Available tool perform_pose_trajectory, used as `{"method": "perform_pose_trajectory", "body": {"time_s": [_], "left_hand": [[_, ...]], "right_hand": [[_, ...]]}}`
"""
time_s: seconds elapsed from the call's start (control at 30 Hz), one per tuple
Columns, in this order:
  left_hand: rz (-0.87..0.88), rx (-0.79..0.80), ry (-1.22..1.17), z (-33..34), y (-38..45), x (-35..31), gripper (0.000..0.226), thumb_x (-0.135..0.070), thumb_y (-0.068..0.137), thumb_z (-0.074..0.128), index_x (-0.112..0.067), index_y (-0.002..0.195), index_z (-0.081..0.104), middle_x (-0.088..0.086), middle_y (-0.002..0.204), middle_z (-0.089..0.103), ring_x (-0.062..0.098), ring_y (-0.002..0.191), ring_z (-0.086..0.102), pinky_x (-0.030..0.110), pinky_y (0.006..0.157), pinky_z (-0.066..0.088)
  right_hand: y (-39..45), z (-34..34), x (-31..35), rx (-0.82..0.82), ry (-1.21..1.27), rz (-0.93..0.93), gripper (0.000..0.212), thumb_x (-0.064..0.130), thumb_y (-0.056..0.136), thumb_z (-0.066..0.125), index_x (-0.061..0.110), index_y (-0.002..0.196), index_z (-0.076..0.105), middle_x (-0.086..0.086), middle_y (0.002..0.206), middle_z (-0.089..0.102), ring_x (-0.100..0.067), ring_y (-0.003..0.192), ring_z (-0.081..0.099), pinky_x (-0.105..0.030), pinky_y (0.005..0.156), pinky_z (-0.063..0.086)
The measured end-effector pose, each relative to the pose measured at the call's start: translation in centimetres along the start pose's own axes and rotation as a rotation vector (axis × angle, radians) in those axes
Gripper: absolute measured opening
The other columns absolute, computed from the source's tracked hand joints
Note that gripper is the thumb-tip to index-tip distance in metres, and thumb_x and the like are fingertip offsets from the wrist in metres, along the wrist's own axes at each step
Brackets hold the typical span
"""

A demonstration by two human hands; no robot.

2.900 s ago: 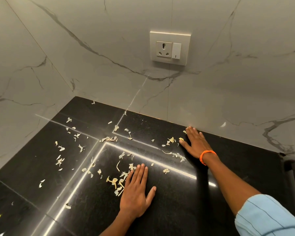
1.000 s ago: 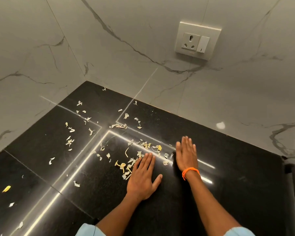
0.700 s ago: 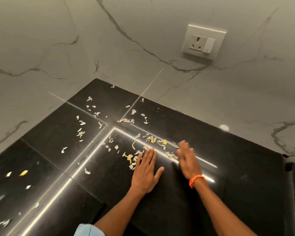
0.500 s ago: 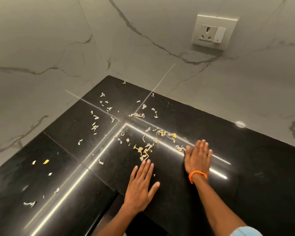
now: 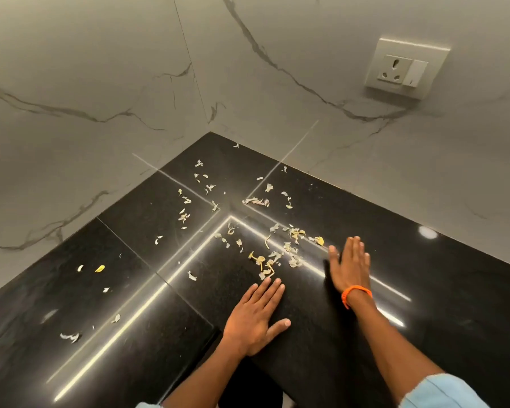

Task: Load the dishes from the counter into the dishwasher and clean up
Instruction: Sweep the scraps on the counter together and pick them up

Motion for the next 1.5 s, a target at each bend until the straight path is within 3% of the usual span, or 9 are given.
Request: {"method": "perform_pose_trajectory", "body": {"time_s": [0.13,0.3,0.47,0.63,0.7,0.8,1.0,1.27,1.5], "left_hand": [[-0.023,-0.038,-0.03,-1.1,2.7,0.8,0.082,-0.078,0.098,0.012,-0.029,0.162,-0.004,-0.015,0.168,-0.014,0.004,0.151,-0.025,0.036,0.124,-0.009],[0.01,-0.01,-0.037,-1.0,4.1,3.1,0.085,-0.077,0.098,0.014,-0.024,0.163,-0.002,-0.009,0.169,-0.011,0.004,0.151,-0.024,0.037,0.126,-0.007],[-0.026,-0.087,-0.106,-2.0,0.6,7.1,0.084,-0.073,0.1,0.019,-0.019,0.163,0.004,-0.005,0.169,-0.008,0.006,0.153,-0.02,0.037,0.128,-0.004],[-0.308,-0.231,-0.119,-2.2,-6.8,17.1,0.079,-0.069,0.102,0.021,-0.022,0.163,0.004,-0.007,0.169,-0.008,0.007,0.154,-0.017,0.034,0.127,-0.005],[-0.495,-0.274,-0.147,-2.3,-9.2,21.3,0.082,-0.068,0.102,0.02,-0.017,0.163,0.004,-0.001,0.17,-0.005,0.012,0.155,-0.014,0.035,0.128,-0.003],[-0.66,-0.294,-0.178,-1.8,-11.2,25.2,0.088,-0.07,0.099,0.015,-0.009,0.162,0.002,0.005,0.171,-0.003,0.016,0.156,-0.013,0.038,0.128,0.0],[-0.653,-0.279,-0.126,-2.2,-8.1,24.3,0.089,-0.07,0.101,0.009,-0.005,0.161,0.003,0.011,0.17,-0.001,0.023,0.157,-0.01,0.041,0.128,0.0],[-0.374,-0.224,-0.298,-3.5,-1.2,15.9,0.084,-0.068,0.102,0.014,-0.011,0.161,-0.007,0.006,0.169,-0.015,0.017,0.153,-0.025,0.038,0.126,-0.01],[-0.69,-0.485,-0.354,-3.6,-12.5,26.7,0.08,-0.064,0.104,0.016,-0.012,0.162,0.001,0.001,0.169,-0.008,0.012,0.155,-0.016,0.036,0.127,-0.007]], "right_hand": [[2.9,-0.3,1.9,-0.045,-0.114,0.006,0.085,0.07,0.094,-0.004,0.016,0.159,0.004,-0.003,0.167,-0.002,-0.018,0.153,-0.006,-0.045,0.125,-0.001],[2.1,6.1,12.5,0.058,-0.105,-0.233,0.084,0.072,0.092,-0.008,0.022,0.159,0.004,0.004,0.165,-0.004,-0.014,0.153,-0.008,-0.042,0.125,-0.003],[-1.8,9.0,16.3,0.256,0.119,-0.348,0.069,0.06,0.101,0.015,0.023,0.159,0.012,0.01,0.164,0.004,-0.008,0.152,-0.004,-0.033,0.124,-0.006],[-3.5,4.8,9.0,-0.166,0.152,-0.045,0.08,0.067,0.099,0.014,0.013,0.157,0.02,-0.008,0.165,0.015,-0.022,0.153,0.009,-0.046,0.125,0.012],[-4.0,4.9,8.2,-0.201,0.041,0.115,0.09,0.071,0.095,0.002,0.008,0.157,0.014,-0.012,0.165,0.012,-0.025,0.154,0.007,-0.048,0.124,0.012],[-4.9,7.8,13.3,-0.167,-0.054,0.06,0.091,0.072,0.095,-0.001,0.007,0.158,0.009,-0.012,0.166,0.008,-0.024,0.154,0.003,-0.046,0.125,0.006],[-5.3,12.2,22.6,-0.033,0.119,-0.102,0.088,0.073,0.096,0.016,0.013,0.159,0.002,-0.003,0.166,-0.003,-0.015,0.153,-0.005,-0.035,0.124,-0.005],[-8.2,10.8,16.4,-0.13,0.075,-0.169,0.085,0.07,0.096,0.019,0.014,0.159,0.008,-0.004,0.167,0.007,-0.012,0.153,0.0,-0.04,0.126,0.01],[-9.0,10.6,19.0,-0.169,-0.028,-0.186,0.083,0.064,0.099,0.021,0.008,0.158,0.011,-0.011,0.166,0.009,-0.021,0.154,0.002,-0.043,0.125,0.006]]}}
Point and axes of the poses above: each hand's wrist, its own y-axis towards the middle knuckle, its own z-axis out of the palm, x = y × z, the point moved 8 cm from there along y, towards the middle knuckle
